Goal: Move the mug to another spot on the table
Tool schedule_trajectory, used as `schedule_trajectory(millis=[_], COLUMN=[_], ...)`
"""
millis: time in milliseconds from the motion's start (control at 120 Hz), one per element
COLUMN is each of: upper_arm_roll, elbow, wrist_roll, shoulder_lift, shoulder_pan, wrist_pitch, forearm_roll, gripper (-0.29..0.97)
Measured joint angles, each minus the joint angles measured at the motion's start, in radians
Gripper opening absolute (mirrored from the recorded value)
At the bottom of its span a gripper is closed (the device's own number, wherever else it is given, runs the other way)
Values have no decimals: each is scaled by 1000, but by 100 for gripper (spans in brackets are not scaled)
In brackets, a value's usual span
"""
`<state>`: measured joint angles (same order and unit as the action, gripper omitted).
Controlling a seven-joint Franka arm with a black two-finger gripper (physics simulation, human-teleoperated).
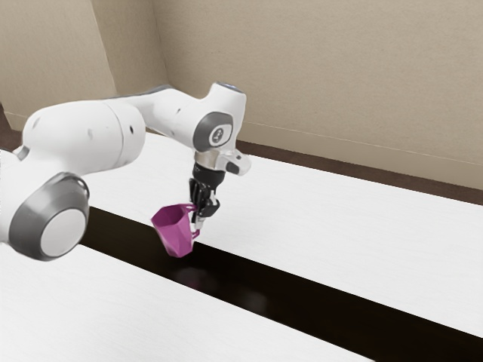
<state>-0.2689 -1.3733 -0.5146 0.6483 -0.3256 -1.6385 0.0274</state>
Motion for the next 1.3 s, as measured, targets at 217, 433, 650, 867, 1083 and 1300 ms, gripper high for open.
schedule_trajectory(millis=[217, 433, 650, 867, 1083, 1300], upper_arm_roll=[-1, -6, -9, -14, -26, -29], elbow=[42, 94, 89, 90, 147, 239], wrist_roll=[57, 99, 127, 146, 158, 160], shoulder_lift=[59, 116, 118, 120, 119, 3], shoulder_pan=[-32, -52, -61, -62, -76, -95], wrist_pitch=[6, 13, 18, 24, 29, 23], forearm_roll=[-2, -5, -17, -23, -28, -39], gripper=[-6, -6, 18, 39, 47, 53])
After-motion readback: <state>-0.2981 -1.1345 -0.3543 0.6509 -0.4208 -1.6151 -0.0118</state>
